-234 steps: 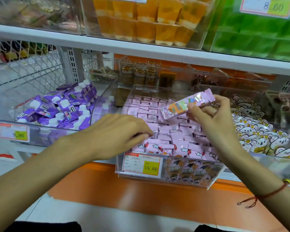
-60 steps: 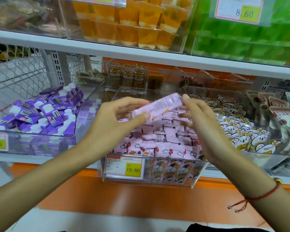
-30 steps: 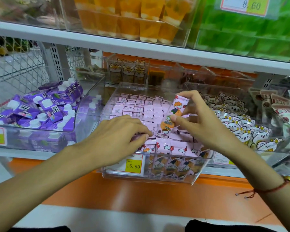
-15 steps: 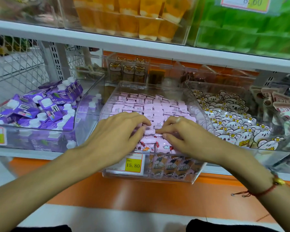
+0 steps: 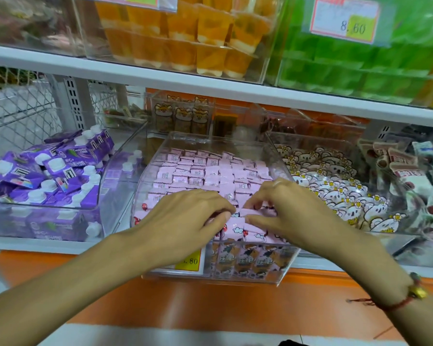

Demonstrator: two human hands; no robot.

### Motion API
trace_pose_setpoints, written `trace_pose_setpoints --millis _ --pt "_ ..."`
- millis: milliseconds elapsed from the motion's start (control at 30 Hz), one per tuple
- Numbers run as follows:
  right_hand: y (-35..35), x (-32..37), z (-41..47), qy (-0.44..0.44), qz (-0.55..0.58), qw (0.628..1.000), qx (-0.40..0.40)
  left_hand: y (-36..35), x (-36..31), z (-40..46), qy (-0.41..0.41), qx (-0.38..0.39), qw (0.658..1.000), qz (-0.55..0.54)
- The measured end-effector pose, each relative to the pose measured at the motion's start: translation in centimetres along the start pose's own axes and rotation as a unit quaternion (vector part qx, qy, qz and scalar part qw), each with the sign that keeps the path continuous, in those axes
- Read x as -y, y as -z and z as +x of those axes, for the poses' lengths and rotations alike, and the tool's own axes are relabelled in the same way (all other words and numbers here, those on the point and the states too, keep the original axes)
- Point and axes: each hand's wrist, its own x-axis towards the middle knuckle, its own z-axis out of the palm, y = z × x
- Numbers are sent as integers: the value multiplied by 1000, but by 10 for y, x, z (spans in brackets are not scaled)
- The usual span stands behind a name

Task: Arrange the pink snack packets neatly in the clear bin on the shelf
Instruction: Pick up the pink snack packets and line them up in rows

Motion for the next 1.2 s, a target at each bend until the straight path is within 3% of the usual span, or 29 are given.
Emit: trace_pose_setpoints --millis 200,367,433,533,633,700,800,867,1067,1133,1200 --pt "4 -2 0 53 -23 998 15 -1 1 1 -14 -6 1000 -20" --pt "1 1 -1 86 -74 992 -63 -3 1 -1 -8 2 1000 -19" --pt "1 1 -1 74 -59 989 -112 -3 2 -1 -7 2 1000 -25" --pt "4 -1 0 33 13 968 -247 -2 0 -1 -2 11 1000 -27" --pt "9 -7 2 -19 121 918 -378 0 -2 -1 4 9 1000 -30" --pt "13 -13 2 -71 198 881 -425 1 -4 -2 24 -17 997 -66" --pt "13 -17 1 -163 375 832 -376 3 -7 -4 58 -95 979 -169" --pt "9 -13 1 -206 451 808 -319 4 -10 -3 29 -135 970 -202" --pt "6 3 0 -222 514 798 -224 11 -17 -1 -89 -220 946 -221" --pt "6 3 1 -231 498 811 -200 16 -21 1 -18 -235 916 -325" --pt "8 2 0 -216 433 848 -219 23 -24 5 91 -245 845 -467"
